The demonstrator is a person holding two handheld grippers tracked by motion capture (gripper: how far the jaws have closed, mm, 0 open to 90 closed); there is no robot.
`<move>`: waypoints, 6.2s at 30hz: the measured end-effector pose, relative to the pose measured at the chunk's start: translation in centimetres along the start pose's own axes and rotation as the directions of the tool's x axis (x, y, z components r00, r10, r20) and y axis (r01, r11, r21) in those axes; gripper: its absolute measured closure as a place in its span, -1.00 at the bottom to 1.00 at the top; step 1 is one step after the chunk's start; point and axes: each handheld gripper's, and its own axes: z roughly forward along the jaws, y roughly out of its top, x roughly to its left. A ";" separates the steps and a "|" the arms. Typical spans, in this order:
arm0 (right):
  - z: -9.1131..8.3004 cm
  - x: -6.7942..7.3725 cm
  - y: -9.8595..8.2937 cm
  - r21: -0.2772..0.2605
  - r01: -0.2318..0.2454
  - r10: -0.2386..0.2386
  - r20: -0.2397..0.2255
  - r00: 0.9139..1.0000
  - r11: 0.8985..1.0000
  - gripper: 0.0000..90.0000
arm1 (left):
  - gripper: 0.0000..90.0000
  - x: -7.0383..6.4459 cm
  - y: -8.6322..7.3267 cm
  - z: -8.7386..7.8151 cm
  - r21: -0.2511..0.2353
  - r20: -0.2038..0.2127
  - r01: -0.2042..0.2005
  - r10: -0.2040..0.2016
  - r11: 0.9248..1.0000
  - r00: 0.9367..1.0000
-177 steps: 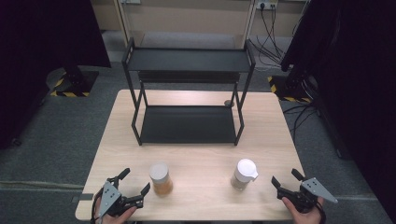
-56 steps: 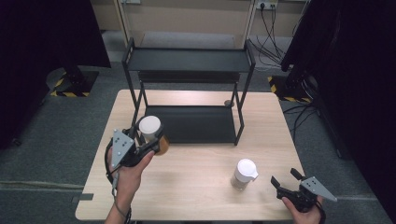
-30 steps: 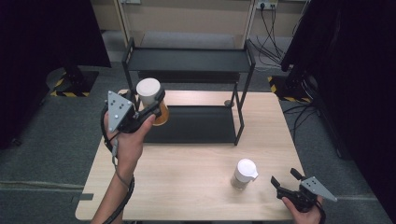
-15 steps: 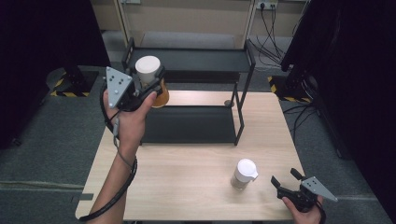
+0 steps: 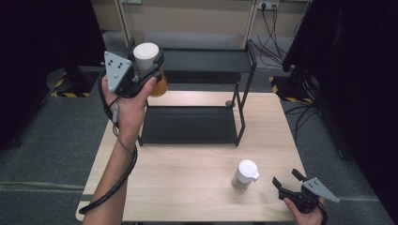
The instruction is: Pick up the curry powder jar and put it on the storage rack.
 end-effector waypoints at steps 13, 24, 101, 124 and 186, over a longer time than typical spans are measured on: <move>0.0 -0.1 0.0 -0.001 -0.005 0.005 -0.004 1.000 1.000 -0.79 | -0.26 0.5 1.0 2.8 0.019 -0.027 -0.013 0.014 1.000 1.000; 0.0 -0.2 0.0 -0.001 -0.006 0.006 -0.006 1.000 1.000 -0.79 | -0.26 1.2 2.0 5.1 0.020 -0.053 -0.014 0.015 1.000 0.998; -0.1 -0.2 -0.1 -0.008 0.006 -0.006 -0.015 1.000 1.000 -0.79 | -0.75 1.0 -0.4 6.6 0.066 -0.160 -0.026 0.037 0.997 0.986; -0.1 -0.1 -0.2 -0.009 0.010 -0.010 -0.011 1.000 1.000 -0.79 | -0.75 0.2 -2.5 1.9 0.080 -0.128 -0.030 0.040 0.996 0.991; -0.1 -0.1 -0.2 -0.011 0.025 -0.025 -0.013 1.000 1.000 -0.79 | -0.74 -1.4 -13.0 -8.6 0.187 -0.044 -0.009 0.017 0.982 0.999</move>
